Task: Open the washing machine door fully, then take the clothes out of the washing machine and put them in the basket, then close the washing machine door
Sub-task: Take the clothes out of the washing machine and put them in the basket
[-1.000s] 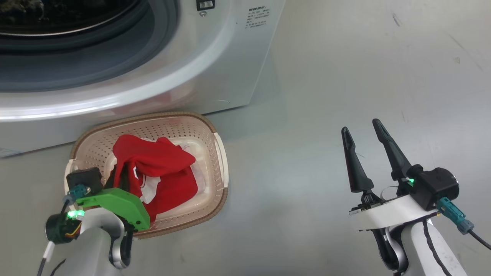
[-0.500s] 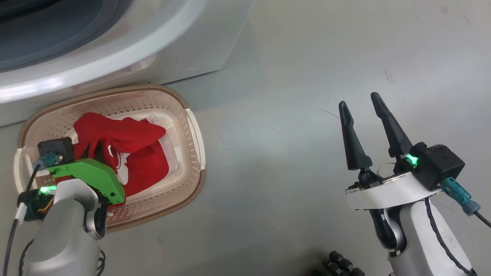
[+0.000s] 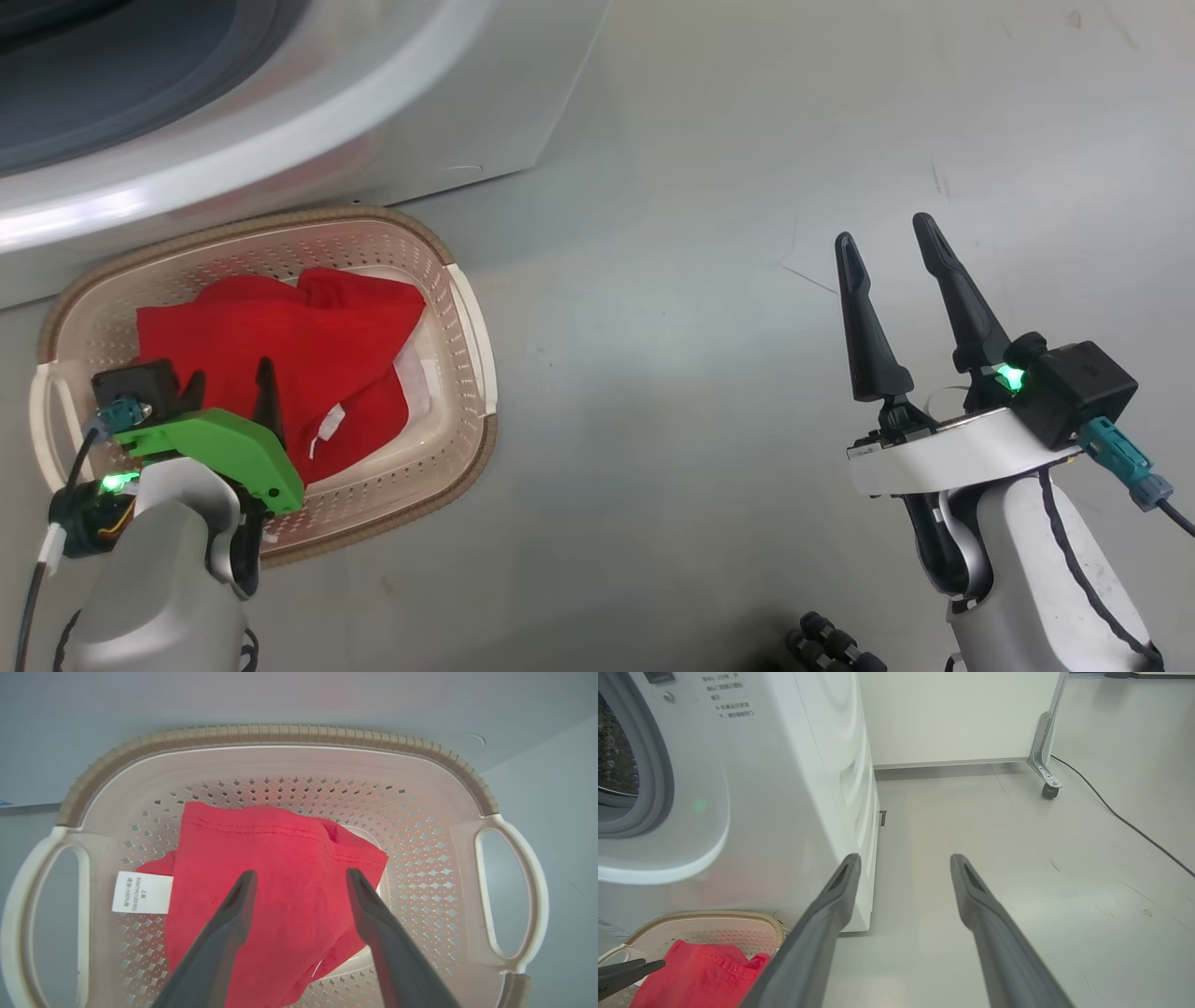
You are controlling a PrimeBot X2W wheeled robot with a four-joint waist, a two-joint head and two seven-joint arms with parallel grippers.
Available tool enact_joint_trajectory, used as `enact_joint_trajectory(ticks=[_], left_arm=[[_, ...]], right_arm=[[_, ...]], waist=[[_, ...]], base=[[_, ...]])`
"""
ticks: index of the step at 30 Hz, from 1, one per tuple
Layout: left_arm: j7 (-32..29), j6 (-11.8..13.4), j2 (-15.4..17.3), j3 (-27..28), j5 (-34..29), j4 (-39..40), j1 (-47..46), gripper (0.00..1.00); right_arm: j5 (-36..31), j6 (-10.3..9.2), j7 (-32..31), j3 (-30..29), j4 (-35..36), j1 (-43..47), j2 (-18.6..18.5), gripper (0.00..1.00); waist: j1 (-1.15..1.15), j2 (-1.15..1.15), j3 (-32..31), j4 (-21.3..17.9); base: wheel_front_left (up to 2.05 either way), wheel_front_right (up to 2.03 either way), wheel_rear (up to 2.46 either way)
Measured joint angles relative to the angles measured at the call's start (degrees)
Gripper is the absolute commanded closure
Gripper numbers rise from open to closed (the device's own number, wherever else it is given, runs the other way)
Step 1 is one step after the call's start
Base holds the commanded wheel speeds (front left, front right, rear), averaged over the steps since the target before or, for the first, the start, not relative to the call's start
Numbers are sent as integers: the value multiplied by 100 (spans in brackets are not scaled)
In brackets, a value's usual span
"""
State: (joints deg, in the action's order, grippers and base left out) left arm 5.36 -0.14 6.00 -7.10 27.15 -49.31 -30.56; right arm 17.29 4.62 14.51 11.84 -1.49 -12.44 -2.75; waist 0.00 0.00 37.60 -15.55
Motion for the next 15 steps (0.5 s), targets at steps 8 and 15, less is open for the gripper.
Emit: enact_joint_trajectory(ticks=[8,15], left_arm=[[527,-186,-44,-49,-11,-154,6,0],[843,-276,-119,-205,-168,-124,32,0]], right_arm=[[-13,0,0,-88,-171,3,2,0],[-112,0,0,-222,-311,49,-7,0]], waist=[[0,0,-275,123],[0,0,-635,282]], base=[[0,0,0],[0,0,0]])
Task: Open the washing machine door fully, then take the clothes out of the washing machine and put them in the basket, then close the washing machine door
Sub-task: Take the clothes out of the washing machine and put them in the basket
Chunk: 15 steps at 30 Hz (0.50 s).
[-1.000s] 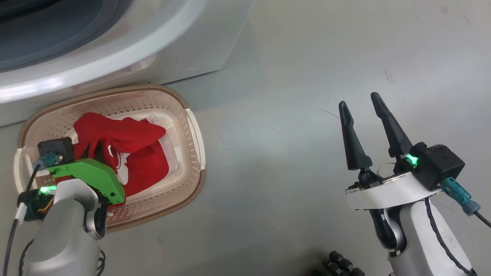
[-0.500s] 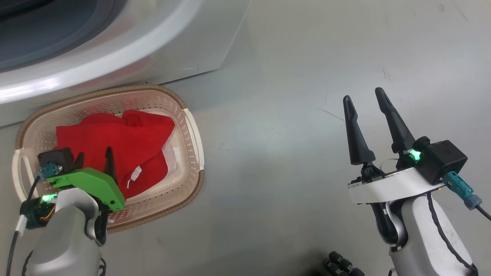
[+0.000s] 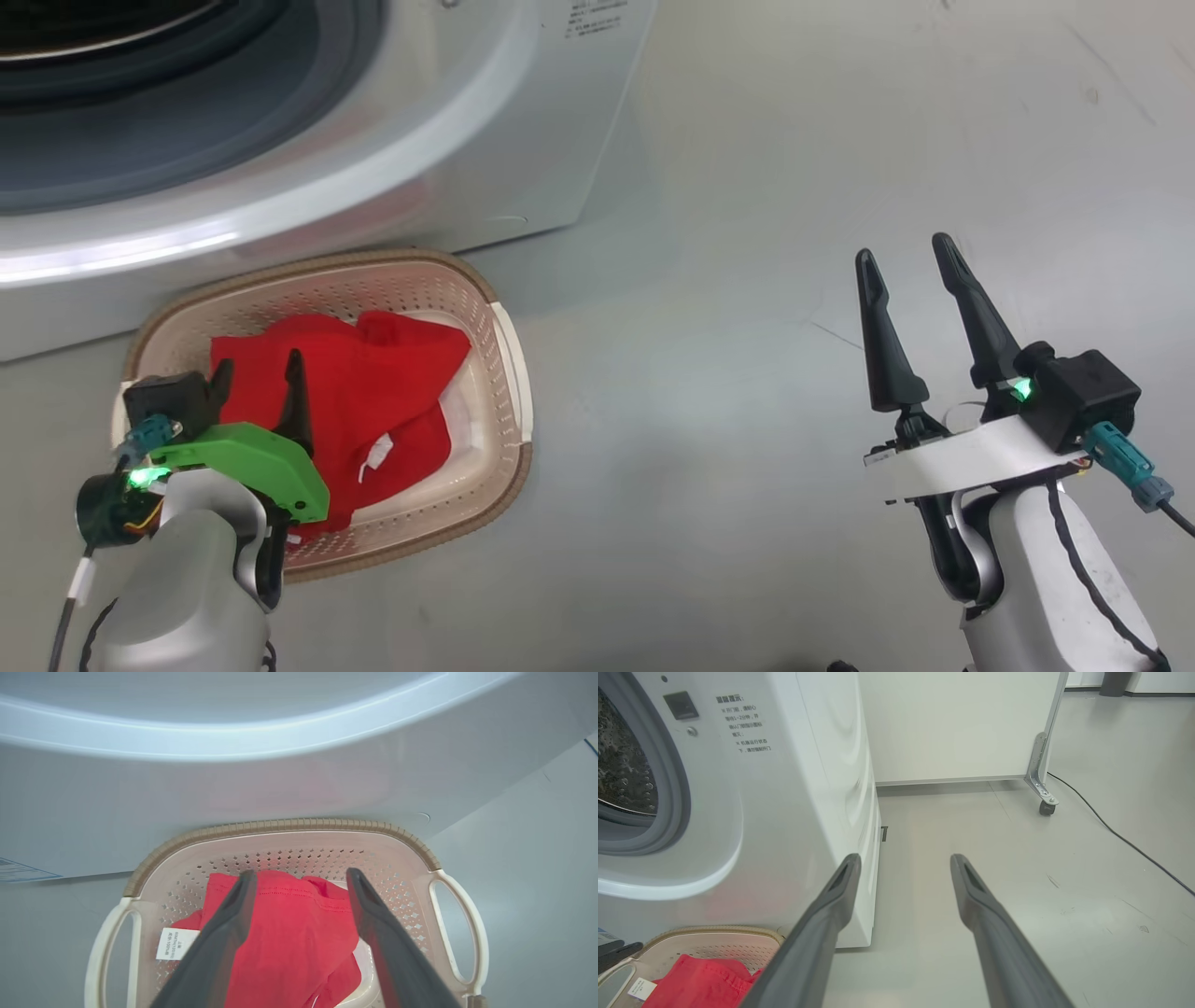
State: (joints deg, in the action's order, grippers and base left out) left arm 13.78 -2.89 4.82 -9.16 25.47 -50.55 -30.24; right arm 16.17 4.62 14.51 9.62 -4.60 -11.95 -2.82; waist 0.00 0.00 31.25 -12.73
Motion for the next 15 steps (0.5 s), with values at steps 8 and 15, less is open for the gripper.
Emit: enact_joint_trajectory(ticks=[8,15], left_arm=[[68,-90,-49,-16,-75,410,173,0],[90,-62,-62,127,-292,1204,546,0]], right_arm=[[-96,-1,0,-134,-145,288,-99,0],[-193,-7,0,-178,-226,541,-160,0]], waist=[[0,0,-449,220],[0,0,-956,480]], base=[[0,0,0],[0,0,0]])
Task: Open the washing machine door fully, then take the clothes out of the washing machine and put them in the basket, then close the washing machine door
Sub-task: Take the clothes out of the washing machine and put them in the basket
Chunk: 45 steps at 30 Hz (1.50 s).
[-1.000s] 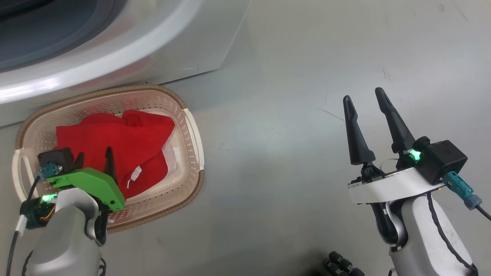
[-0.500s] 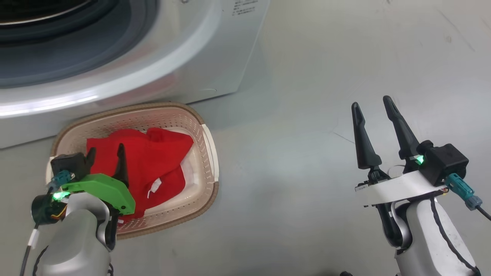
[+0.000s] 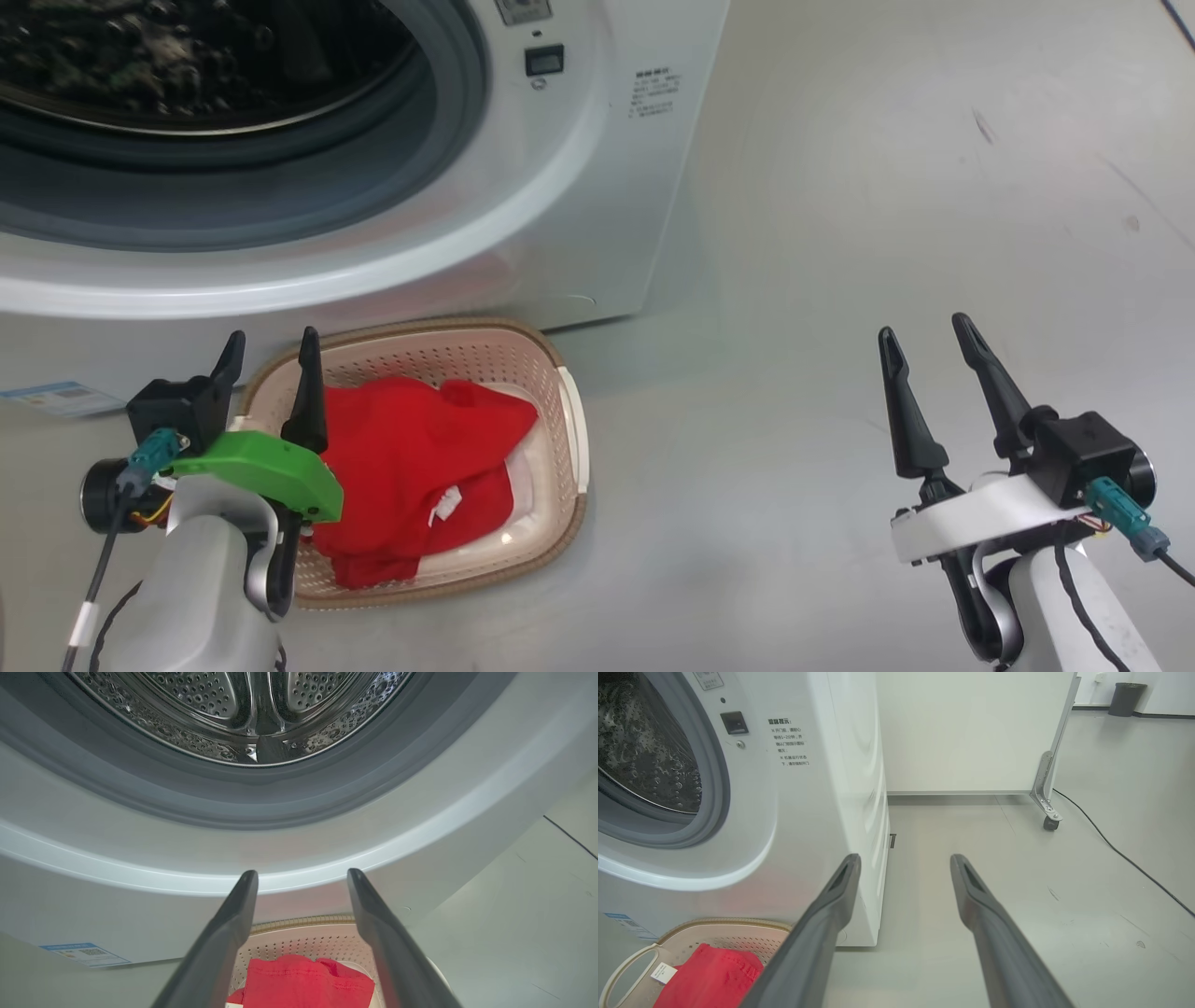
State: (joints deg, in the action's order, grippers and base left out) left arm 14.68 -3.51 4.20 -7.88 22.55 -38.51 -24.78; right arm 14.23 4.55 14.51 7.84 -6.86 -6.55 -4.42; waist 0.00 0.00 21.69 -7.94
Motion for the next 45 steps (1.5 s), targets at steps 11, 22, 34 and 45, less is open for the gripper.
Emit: enact_joint_trajectory(ticks=[11,22,34,45], left_arm=[[0,197,-10,0,-455,1044,667,0],[1,325,-8,-148,-653,1605,1616,0],[0,435,-4,-192,-651,2063,2365,0],[-67,532,24,-209,-654,2496,2696,0]], right_arm=[[-124,-62,0,-14,-138,410,-88,0],[-137,-119,0,-5,-230,955,-83,0],[-179,-257,-7,2,-193,1350,-90,0],[-197,-277,-59,12,-24,1441,-92,0]], waist=[[0,0,-820,399],[0,0,-1597,704],[0,0,-2124,852],[-1,0,-2254,892]], base=[[0,0,0],[0,0,0],[0,0,0],[0,0,0]])
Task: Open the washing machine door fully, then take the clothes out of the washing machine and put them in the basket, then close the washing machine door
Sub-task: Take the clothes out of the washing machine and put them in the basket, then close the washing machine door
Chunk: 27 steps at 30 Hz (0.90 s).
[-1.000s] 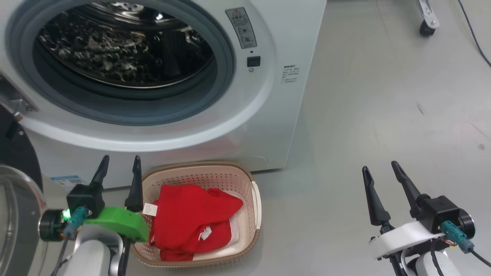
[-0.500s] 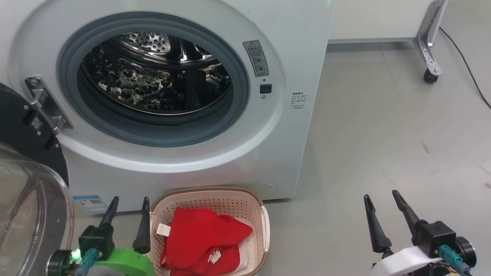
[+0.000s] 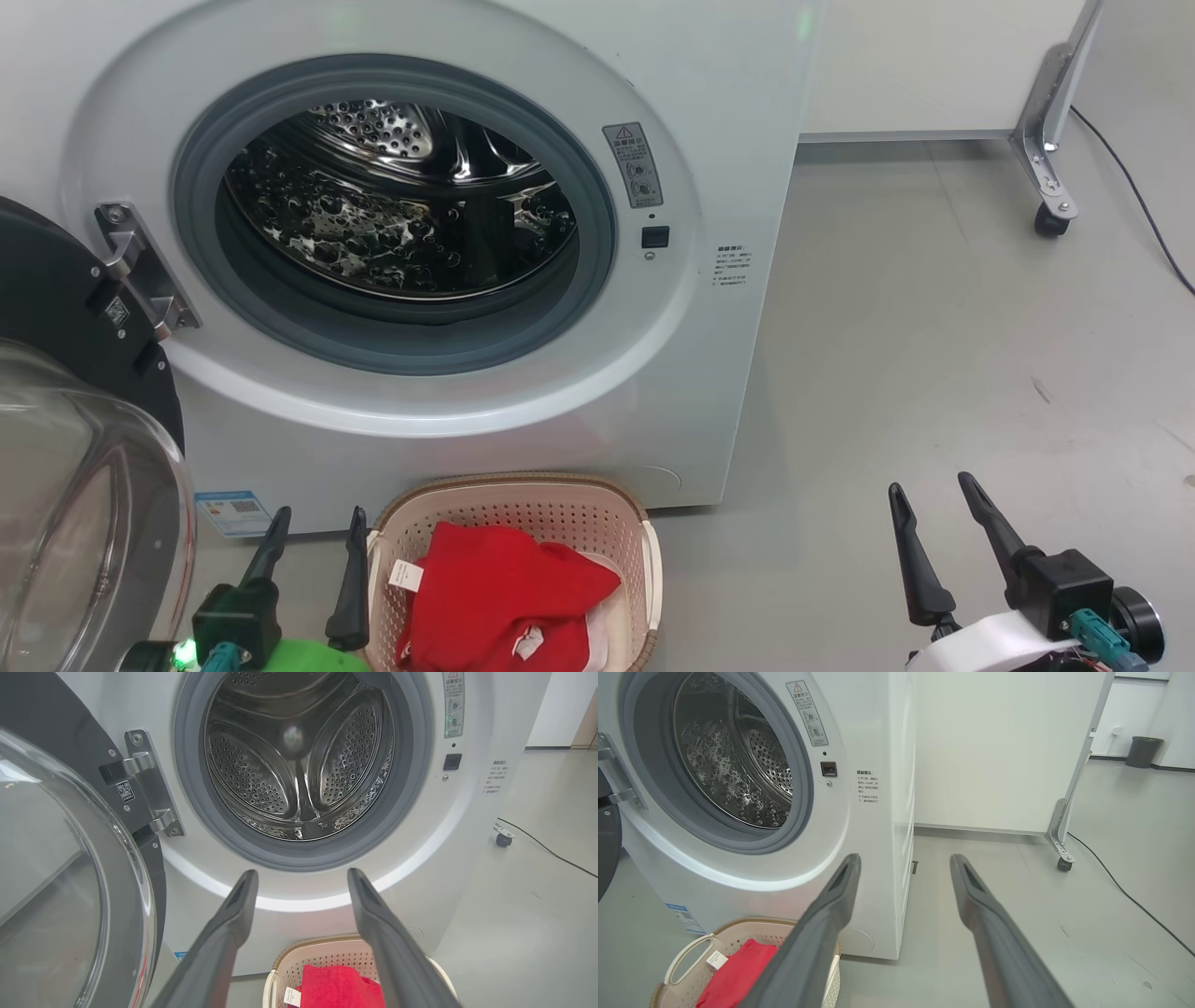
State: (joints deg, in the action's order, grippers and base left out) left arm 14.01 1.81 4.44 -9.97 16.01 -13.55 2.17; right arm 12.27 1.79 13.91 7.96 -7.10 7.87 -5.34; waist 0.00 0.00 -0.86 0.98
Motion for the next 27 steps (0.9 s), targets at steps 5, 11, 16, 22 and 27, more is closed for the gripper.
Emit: enact_joint_trajectory(ticks=[5,11,16,22,27], left_arm=[[-92,40,14,-31,-41,155,110,0],[-175,51,30,-38,-48,344,175,0],[-243,93,43,-52,-49,481,257,0],[-339,100,49,-74,-60,609,319,0],[-379,145,56,-83,-102,712,339,0]], right_arm=[[-31,-44,-8,2,63,5,-7,0],[-31,-46,-57,21,109,94,-5,0],[-31,-48,-58,23,140,94,-5,0],[-31,-51,-102,27,191,95,-7,0],[-31,-51,-113,26,218,100,-7,0]], waist=[[0,0,-13,-10],[0,0,-22,-10],[0,0,-33,-9],[0,0,-35,-10],[0,0,-24,-9]], base=[[0,0,0],[0,0,0],[0,0,0],[0,0,0],[0,0,0]])
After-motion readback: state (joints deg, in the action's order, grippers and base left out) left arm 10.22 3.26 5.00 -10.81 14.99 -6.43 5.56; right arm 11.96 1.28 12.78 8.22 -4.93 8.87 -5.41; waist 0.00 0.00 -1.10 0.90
